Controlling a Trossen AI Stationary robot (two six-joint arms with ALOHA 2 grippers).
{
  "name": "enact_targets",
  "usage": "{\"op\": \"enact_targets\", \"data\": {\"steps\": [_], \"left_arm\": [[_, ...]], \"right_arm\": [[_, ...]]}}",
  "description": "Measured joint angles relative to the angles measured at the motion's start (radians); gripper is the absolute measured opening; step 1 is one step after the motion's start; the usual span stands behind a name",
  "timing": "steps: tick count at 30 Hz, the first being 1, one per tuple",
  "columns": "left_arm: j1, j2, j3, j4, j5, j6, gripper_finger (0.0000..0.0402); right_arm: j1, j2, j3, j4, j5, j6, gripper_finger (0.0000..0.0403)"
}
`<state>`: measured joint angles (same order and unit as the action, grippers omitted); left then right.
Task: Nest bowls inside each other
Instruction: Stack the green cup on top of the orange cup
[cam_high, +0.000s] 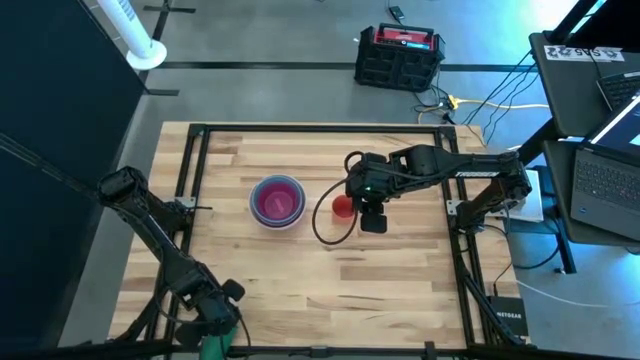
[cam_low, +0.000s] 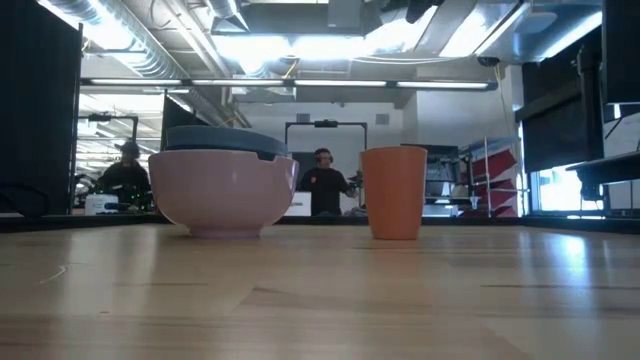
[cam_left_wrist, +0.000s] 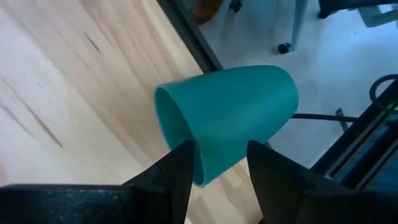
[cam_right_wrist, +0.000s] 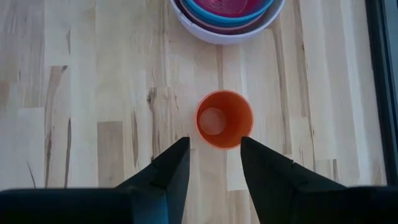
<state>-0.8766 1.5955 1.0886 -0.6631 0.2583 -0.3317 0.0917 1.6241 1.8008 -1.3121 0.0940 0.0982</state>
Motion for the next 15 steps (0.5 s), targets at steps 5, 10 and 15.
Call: {"op": "enact_targets", "data": {"steps": [5, 10, 15], "left_arm": [[0.001, 0.0, -0.028, 0.055, 0.004, 0.0, 0.0134], [0.003, 0.0, -0.066, 0.122, 0.046, -0.015, 0.0125], [0.005, 0.0, -0.101, 0.192, 0.1, -0.035, 0.0112]], "right_arm": [[0.0, 0.0, 0.0, 0.001, 0.0, -0.013, 0.0131], [0.0, 0.0, 0.0, 0.001, -0.004, -0.015, 0.0131], [0.0, 0.0, 0.0, 0.0, -0.007, -0.017, 0.0131]]}}
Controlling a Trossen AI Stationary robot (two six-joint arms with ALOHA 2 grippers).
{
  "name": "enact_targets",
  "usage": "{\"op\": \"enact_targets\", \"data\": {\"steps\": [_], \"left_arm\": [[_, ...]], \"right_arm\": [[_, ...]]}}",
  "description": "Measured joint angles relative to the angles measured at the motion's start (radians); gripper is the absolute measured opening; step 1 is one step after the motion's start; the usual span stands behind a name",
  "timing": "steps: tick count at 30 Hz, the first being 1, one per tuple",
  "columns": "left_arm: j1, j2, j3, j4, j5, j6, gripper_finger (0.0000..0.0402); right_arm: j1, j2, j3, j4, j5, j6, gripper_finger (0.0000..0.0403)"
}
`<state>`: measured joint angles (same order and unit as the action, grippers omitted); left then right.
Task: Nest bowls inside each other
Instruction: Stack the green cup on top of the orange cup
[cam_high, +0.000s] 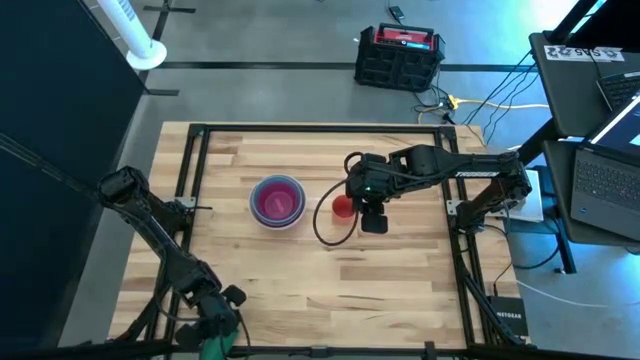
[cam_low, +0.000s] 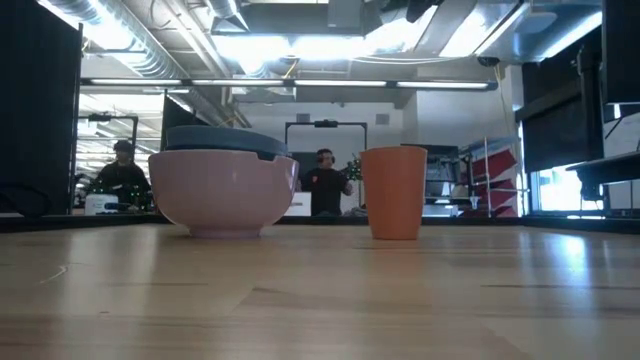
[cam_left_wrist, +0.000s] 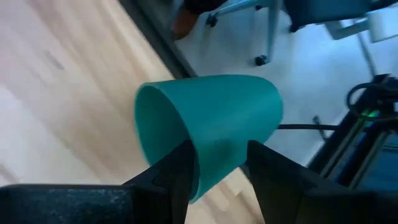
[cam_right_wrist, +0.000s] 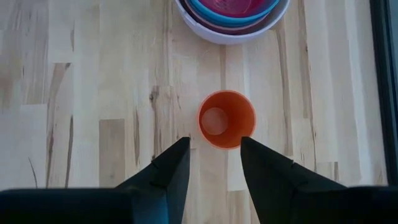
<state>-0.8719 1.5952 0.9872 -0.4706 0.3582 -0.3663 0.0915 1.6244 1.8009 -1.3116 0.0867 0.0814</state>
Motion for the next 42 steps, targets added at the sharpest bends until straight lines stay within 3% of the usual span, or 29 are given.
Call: {"op": "enact_targets", "data": {"steps": [4, 7, 9, 21, 33, 37, 42], "left_arm": [[0.002, 0.0, -0.028, 0.05, 0.044, -0.016, 0.0094], [0.003, 0.0, -0.033, 0.041, 0.059, -0.007, 0.0028], [0.009, 0.0, -0.033, 0.041, 0.06, -0.002, 0.0009], [0.021, -0.04, -0.033, -0.019, 0.031, -0.067, 0.0], [0.434, -0.269, 0.169, -0.538, -0.273, -0.033, 0.0], [0.605, -0.233, 0.337, -0.663, -0.327, 0.048, 0.0], [0.762, -0.102, 0.598, -0.769, -0.353, 0.114, 0.0]], "right_arm": [[0.0, 0.0, 0.0, 0.0, -0.003, -0.001, 0.0131], [0.0, 0.0, 0.0, 0.0, -0.002, -0.001, 0.0131], [0.0, 0.0, 0.0, 0.0, 0.0, -0.001, 0.0131], [0.0, -0.001, 0.0, -0.002, 0.014, -0.002, 0.0131], [0.003, -0.096, 0.0, -0.076, 0.183, 0.115, 0.0131], [0.034, -0.175, -0.014, -0.124, 0.279, 0.195, 0.0131], [0.112, -0.33, -0.11, -0.183, 0.405, 0.353, 0.0131]]}}
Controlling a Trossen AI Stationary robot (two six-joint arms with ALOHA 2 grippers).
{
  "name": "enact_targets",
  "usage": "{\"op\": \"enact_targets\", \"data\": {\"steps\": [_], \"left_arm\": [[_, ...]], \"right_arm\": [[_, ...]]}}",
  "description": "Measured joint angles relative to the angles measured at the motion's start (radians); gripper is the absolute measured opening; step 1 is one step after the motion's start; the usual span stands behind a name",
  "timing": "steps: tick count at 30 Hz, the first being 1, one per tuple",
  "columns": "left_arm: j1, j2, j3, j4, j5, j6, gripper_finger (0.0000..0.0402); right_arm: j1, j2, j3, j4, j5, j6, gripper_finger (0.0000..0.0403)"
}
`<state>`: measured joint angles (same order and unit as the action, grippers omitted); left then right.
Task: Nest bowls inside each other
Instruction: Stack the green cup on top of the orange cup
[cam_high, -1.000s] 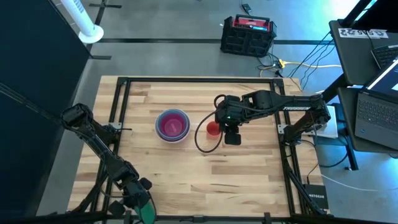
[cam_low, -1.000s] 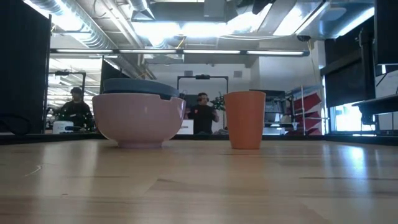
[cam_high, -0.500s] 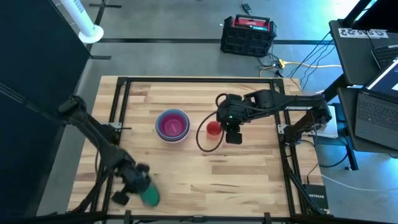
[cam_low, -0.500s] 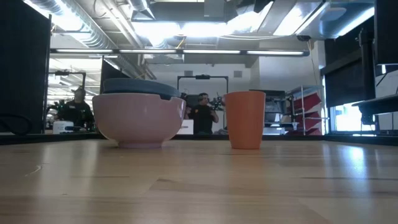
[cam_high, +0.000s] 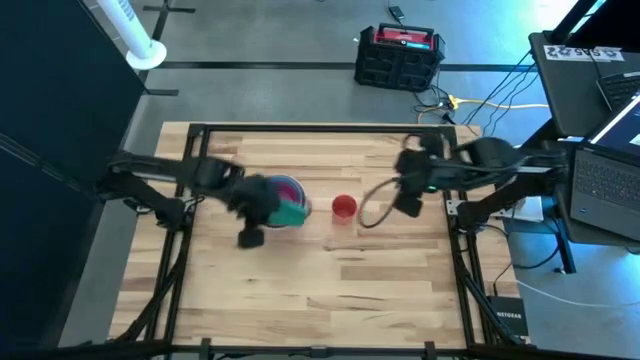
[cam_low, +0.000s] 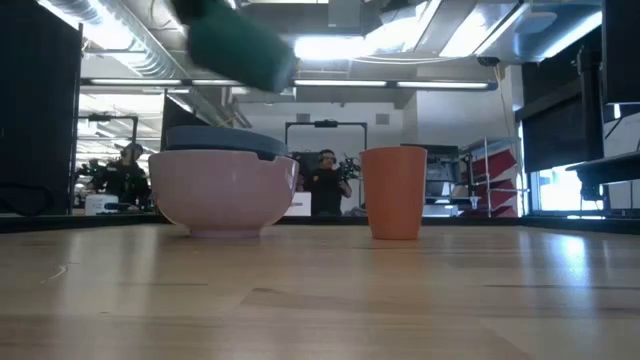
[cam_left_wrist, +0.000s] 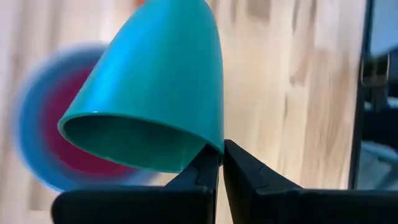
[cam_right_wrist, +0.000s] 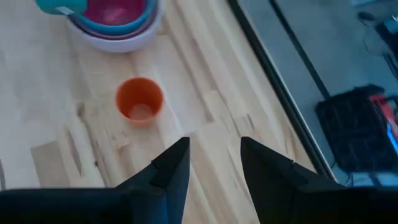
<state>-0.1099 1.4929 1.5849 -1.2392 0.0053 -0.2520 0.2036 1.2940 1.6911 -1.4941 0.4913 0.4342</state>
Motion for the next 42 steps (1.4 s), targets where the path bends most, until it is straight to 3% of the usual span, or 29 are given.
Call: {"op": "enact_targets", "data": {"steps": [3, 9, 21, 42], "left_arm": [[0.063, 0.116, 0.168, -0.028, -0.001, 0.045, 0.0], [0.119, 0.368, 0.505, -0.093, -0.002, 0.129, 0.0], [0.182, 0.656, 0.76, -0.244, -0.009, 0.196, 0.0], [0.147, 0.677, 0.761, -0.261, -0.009, 0.318, 0.0]], "right_arm": [[0.062, -0.111, -0.101, -0.022, 0.049, 0.124, 0.0131], [0.199, -0.314, -0.335, -0.029, 0.049, 0.34, 0.0131], [0.378, -0.448, -0.59, -0.021, 0.041, 0.499, 0.0131], [0.425, -0.455, -0.616, -0.016, 0.058, 0.516, 0.0131]]}}
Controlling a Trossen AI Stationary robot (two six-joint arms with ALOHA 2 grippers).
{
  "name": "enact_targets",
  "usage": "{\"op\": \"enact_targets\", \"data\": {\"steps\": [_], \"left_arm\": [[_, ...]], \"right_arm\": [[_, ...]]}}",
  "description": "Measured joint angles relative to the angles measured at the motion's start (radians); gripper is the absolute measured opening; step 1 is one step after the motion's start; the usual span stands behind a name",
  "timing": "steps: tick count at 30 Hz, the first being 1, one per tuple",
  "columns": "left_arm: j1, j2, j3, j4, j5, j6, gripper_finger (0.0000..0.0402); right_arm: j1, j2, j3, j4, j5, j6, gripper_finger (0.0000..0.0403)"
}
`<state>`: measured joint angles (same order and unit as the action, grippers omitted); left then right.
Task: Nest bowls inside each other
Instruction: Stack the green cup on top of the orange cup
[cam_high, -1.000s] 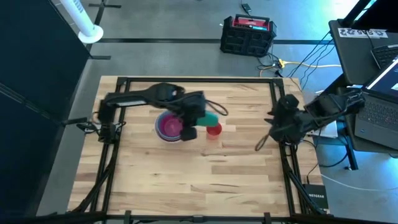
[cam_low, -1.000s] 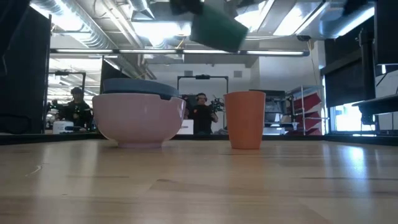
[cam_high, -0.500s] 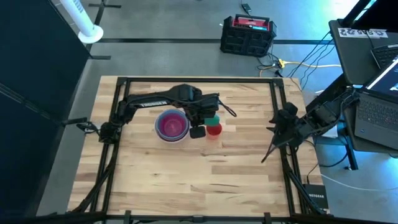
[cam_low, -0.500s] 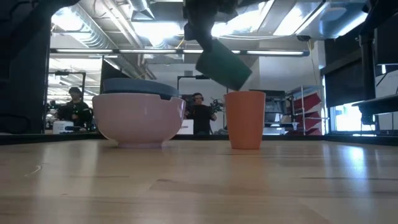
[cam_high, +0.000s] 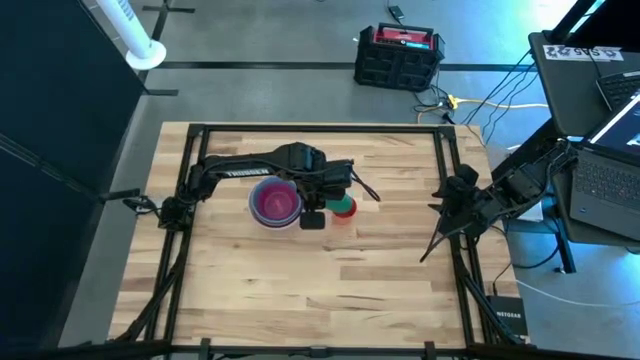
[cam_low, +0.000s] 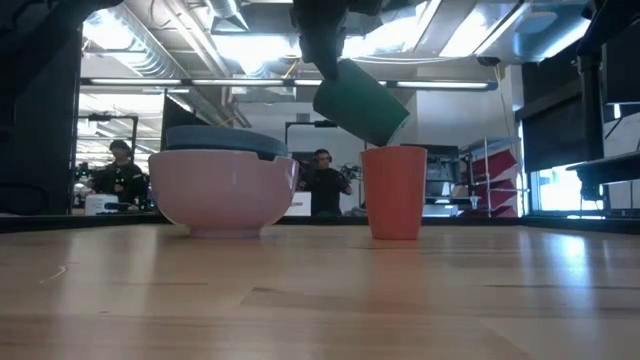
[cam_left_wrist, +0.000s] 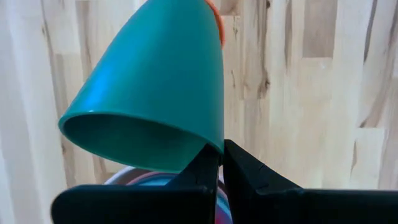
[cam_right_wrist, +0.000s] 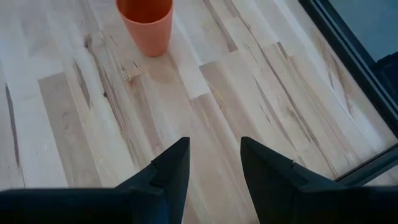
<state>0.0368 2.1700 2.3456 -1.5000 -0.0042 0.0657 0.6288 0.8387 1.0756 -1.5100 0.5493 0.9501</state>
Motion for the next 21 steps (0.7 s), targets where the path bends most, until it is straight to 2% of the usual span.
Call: {"op": "enact_targets", "data": {"steps": [10, 21], "left_arm": [[0.0, 0.001, -0.001, 0.034, -0.001, 0.079, 0.0], [-0.005, 0.045, -0.006, 0.002, -0.001, 0.129, 0.0]], "right_arm": [[0.0, 0.0, 0.0, 0.0, 0.001, 0.014, 0.0131], [-0.001, 0.0, 0.0, 0.0, 0.001, 0.018, 0.0131]]}}
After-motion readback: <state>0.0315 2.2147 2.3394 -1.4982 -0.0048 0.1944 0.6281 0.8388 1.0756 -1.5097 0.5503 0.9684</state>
